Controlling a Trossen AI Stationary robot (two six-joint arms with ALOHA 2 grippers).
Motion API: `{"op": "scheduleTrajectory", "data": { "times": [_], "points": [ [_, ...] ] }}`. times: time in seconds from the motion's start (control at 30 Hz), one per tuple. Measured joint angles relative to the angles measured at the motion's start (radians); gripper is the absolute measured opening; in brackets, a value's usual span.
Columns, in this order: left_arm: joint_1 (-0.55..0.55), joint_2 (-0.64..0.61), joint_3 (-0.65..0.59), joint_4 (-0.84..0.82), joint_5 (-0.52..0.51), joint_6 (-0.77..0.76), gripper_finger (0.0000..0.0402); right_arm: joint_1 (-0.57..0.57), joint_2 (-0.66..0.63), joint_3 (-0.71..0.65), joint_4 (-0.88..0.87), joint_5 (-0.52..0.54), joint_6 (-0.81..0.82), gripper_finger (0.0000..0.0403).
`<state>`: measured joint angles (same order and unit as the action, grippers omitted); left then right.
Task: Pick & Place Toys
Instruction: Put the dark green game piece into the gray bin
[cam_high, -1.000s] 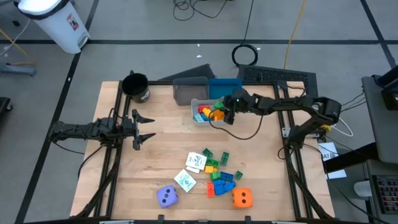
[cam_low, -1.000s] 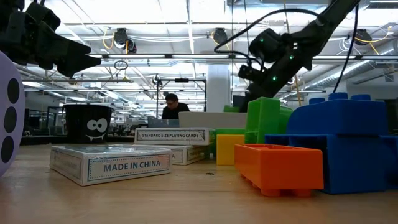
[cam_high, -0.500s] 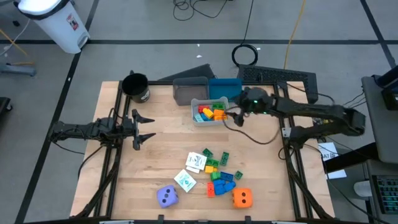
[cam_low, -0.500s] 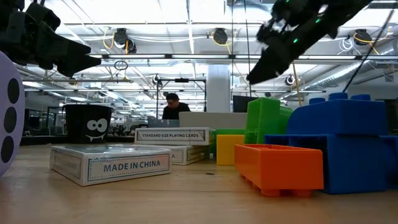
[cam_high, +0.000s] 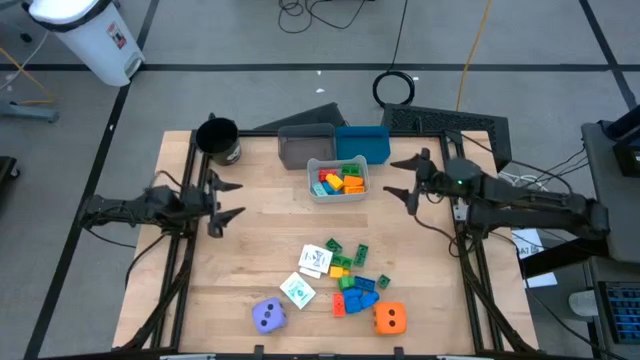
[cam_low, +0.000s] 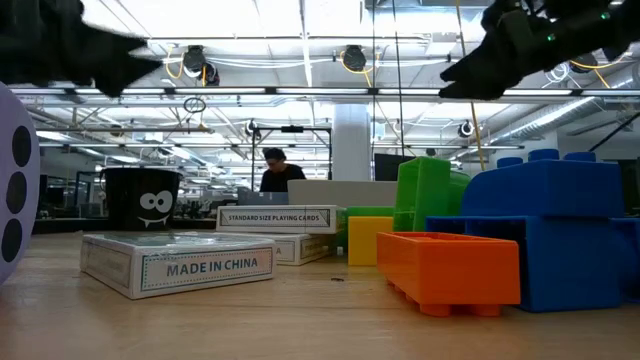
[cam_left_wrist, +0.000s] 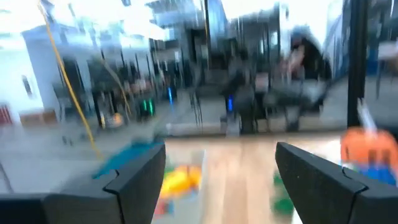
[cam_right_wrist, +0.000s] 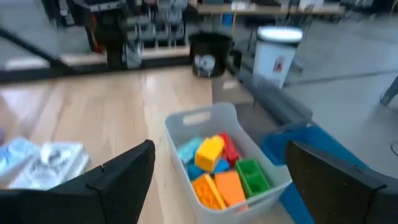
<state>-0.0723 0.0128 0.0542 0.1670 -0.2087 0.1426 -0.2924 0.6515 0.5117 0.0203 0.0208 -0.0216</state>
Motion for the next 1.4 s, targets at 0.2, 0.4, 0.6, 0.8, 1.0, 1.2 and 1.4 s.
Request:
{"op": "scheduleTrajectory", "data": {
  "times": [0.2, 0.4, 0.6, 0.8, 1.0, 1.2, 1.4],
  "points": [
    [0.000, 0.000, 0.000, 0.167, 0.026, -0.218, 0.0310, 0.000, -0.023, -0.147, 0.256, 0.000, -0.048, 0.0345],
    [-0.001, 0.000, 0.000, 0.190, -0.004, -0.321, 0.0310, 0.000, 0.017, -0.196, 0.360, -0.011, -0.069, 0.0345],
    [0.000, 0.035, 0.000, 0.164, -0.276, -0.308, 0.0310, 0.000, 0.066, -0.197, 0.349, -0.026, -0.048, 0.0345],
    [0.000, 0.250, 0.000, 0.229, -0.289, -0.518, 0.0310, 0.000, 0.112, -0.197, 0.385, -0.026, -0.043, 0.0345],
    [0.000, 0.679, 0.091, 0.327, -0.224, -0.678, 0.0310, 0.000, 0.150, -0.197, 0.464, -0.025, -0.005, 0.0345],
    [-0.001, 1.127, 0.363, 0.325, -0.022, -0.548, 0.0310, 0.000, 0.187, -0.197, 0.509, -0.024, 0.029, 0.0345],
    [-0.008, 1.496, 0.674, 0.302, 0.147, -0.432, 0.0310, 0.000, 0.205, -0.196, 0.518, -0.026, 0.093, 0.0345]
  ]
}}
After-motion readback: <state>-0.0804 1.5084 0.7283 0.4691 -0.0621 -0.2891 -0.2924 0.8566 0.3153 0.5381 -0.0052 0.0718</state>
